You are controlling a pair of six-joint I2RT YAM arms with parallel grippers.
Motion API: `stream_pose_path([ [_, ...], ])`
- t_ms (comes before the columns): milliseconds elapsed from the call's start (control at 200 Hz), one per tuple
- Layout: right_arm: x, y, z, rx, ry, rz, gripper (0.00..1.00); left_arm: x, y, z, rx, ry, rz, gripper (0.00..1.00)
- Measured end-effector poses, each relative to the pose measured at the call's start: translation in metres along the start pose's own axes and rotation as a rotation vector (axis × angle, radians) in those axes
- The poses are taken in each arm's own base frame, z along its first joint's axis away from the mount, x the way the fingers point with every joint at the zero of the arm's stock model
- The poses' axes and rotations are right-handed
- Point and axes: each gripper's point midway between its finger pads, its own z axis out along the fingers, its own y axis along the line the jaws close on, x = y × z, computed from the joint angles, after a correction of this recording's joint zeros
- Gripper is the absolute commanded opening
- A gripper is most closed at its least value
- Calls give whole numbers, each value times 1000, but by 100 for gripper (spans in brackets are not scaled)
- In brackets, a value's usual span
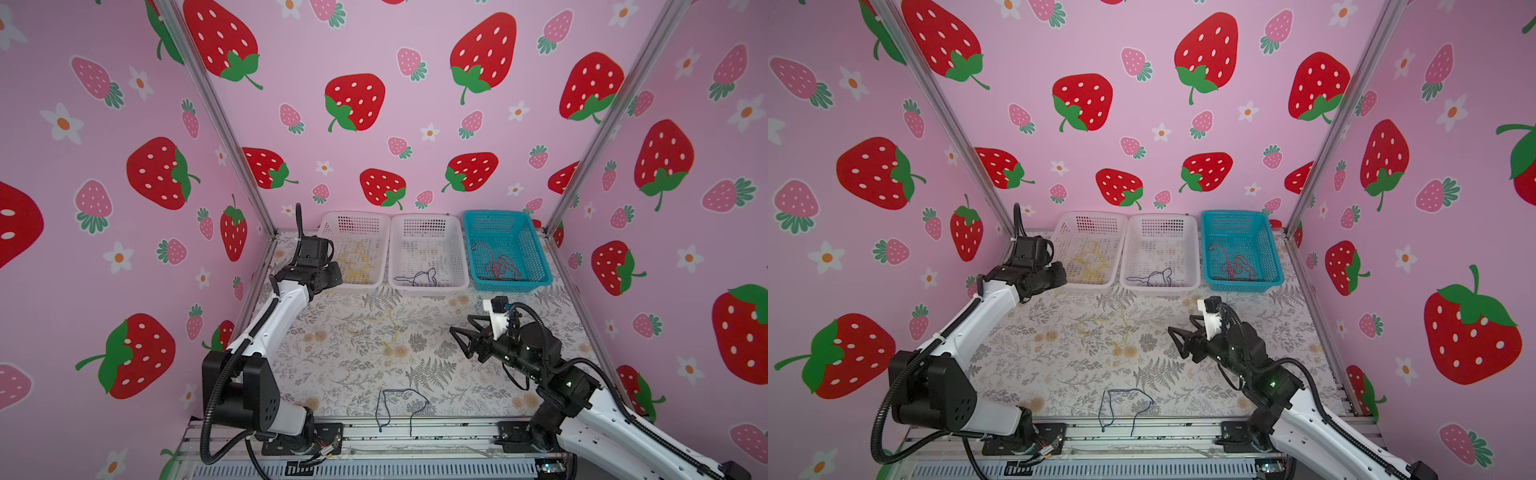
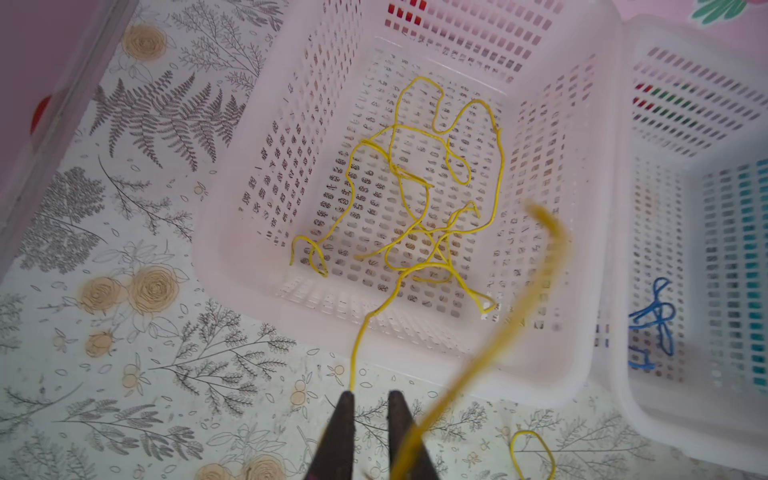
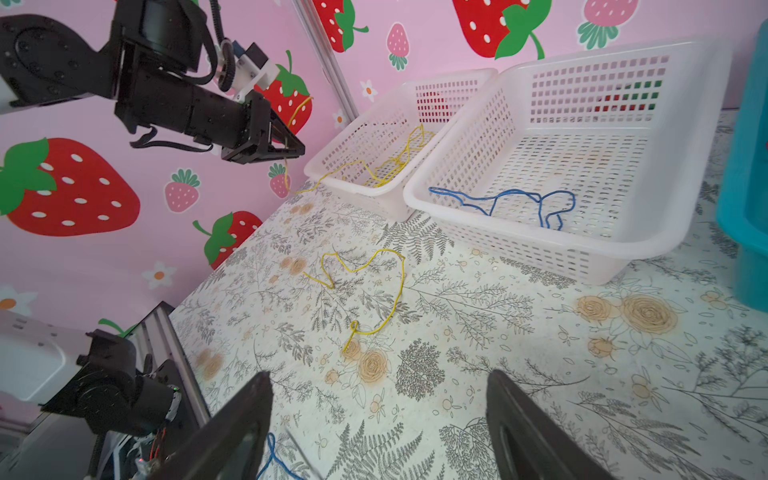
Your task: Untangle the cables
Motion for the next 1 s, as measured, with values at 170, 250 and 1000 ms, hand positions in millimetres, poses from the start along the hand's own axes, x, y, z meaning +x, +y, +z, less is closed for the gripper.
stream_pose_path([
  [170, 37, 16, 9, -60, 107, -17, 82, -26, -6, -6, 2, -37, 9, 0],
  [250, 62, 23, 13, -81, 173, -27, 82, -45, -11, -11, 4, -70, 13, 0],
  [1000, 145, 59, 26, -102, 383, -143, 81, -56, -27, 107, -56, 81, 69, 0],
])
